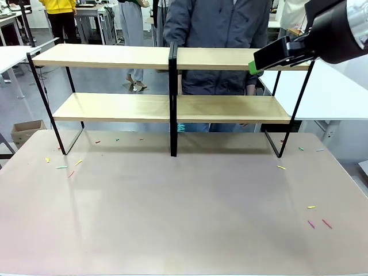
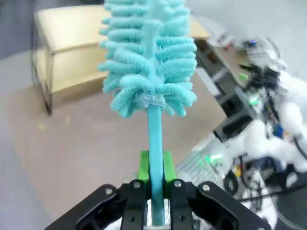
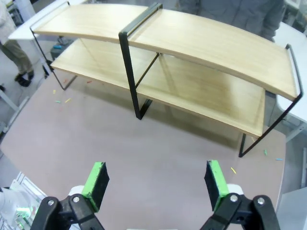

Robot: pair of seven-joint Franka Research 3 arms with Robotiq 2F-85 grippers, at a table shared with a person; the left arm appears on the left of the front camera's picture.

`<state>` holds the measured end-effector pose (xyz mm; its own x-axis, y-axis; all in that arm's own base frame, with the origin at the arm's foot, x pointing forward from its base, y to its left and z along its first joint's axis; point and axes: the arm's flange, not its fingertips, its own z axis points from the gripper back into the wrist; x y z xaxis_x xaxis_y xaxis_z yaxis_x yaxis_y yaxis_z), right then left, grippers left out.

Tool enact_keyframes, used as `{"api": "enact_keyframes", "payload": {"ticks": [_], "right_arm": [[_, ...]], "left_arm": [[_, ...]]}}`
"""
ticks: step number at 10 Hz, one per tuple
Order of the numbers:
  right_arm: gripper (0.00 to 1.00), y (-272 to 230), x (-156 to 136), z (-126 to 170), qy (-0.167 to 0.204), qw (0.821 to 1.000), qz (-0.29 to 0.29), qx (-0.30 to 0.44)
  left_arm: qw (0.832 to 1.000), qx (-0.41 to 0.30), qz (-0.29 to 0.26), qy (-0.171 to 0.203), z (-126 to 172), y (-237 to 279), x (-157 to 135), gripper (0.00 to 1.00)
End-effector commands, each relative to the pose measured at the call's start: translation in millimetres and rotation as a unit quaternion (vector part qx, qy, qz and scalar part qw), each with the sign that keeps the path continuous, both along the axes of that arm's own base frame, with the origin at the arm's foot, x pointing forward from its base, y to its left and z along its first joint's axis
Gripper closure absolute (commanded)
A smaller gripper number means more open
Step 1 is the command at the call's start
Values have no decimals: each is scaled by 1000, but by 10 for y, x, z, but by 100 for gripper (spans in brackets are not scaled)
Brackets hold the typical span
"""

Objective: Clean the shelves.
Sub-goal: Clean another randomly selected level of the Shelf with the Duster, then place the Duster on the table.

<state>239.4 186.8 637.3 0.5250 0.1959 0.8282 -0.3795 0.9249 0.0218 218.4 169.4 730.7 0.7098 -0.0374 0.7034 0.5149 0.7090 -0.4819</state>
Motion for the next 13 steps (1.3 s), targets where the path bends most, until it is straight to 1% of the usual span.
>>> {"api": "enact_keyframes", "payload": {"ticks": [1, 12, 13], "right_arm": [[0, -6, 4, -4, -1, 1000, -2, -2], [0, -6, 4, -4, -1, 1000, -2, -2], [0, -6, 4, -4, -1, 1000, -2, -2]], "left_arm": [[996, 5, -81, -42, 312, -343, -6, 87], [996, 5, -81, -42, 312, -343, -6, 87], [997, 12, -68, -28, 285, -350, 5, 87]]}}
